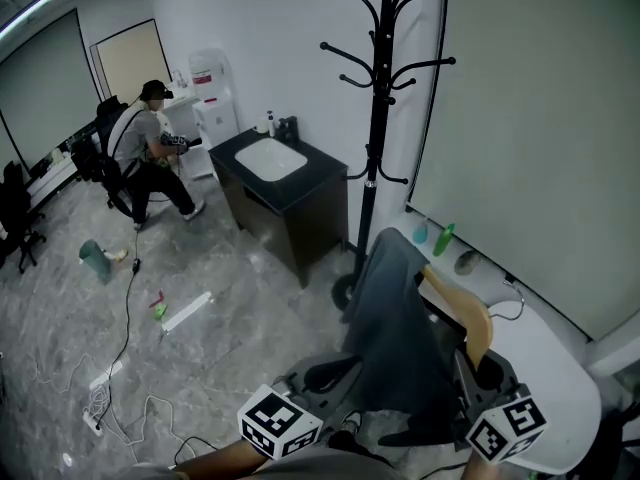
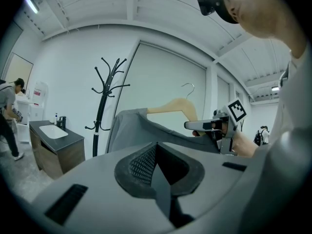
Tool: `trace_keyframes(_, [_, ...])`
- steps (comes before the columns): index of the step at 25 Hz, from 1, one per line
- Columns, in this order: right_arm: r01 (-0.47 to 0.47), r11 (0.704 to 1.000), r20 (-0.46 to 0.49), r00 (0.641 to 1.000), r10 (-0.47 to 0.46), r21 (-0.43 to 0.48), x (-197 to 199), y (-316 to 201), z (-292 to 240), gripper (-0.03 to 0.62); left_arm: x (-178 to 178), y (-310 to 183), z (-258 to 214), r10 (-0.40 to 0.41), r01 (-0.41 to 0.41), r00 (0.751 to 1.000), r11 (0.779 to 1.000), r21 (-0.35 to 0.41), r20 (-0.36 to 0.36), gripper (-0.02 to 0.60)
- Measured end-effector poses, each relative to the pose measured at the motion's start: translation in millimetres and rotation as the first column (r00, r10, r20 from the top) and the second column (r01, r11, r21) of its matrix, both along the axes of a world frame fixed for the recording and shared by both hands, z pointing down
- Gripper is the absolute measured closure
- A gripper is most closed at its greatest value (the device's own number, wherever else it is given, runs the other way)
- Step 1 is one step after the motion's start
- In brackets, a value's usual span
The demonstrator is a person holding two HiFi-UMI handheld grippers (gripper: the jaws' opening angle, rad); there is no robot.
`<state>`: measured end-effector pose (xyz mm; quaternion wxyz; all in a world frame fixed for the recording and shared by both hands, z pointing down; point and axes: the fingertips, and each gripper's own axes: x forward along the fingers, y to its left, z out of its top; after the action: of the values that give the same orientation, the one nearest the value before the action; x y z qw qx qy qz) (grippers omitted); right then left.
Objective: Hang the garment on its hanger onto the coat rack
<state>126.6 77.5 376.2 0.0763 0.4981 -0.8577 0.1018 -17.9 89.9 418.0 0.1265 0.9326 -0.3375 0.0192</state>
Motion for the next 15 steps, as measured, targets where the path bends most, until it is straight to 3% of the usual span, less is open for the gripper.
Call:
trace_keyframes(7, [0.018,1.000,-0.010,1.000,-0.017,0.022,25.0,-86.9,-12.8,0.542,24.6,-83.5,-10.2,-0.048,0.048,0.999,0.999,0.018,0.005,0.577])
trace_keyframes(15, [-0.078,0.996,-0.038,0.996,0.079,0.032,50.7,-170.9,-23.5,0.542,37.4,-168.2,-5.9,-0.017,0.017,1.000,1.000,0.000,0.003,0.577])
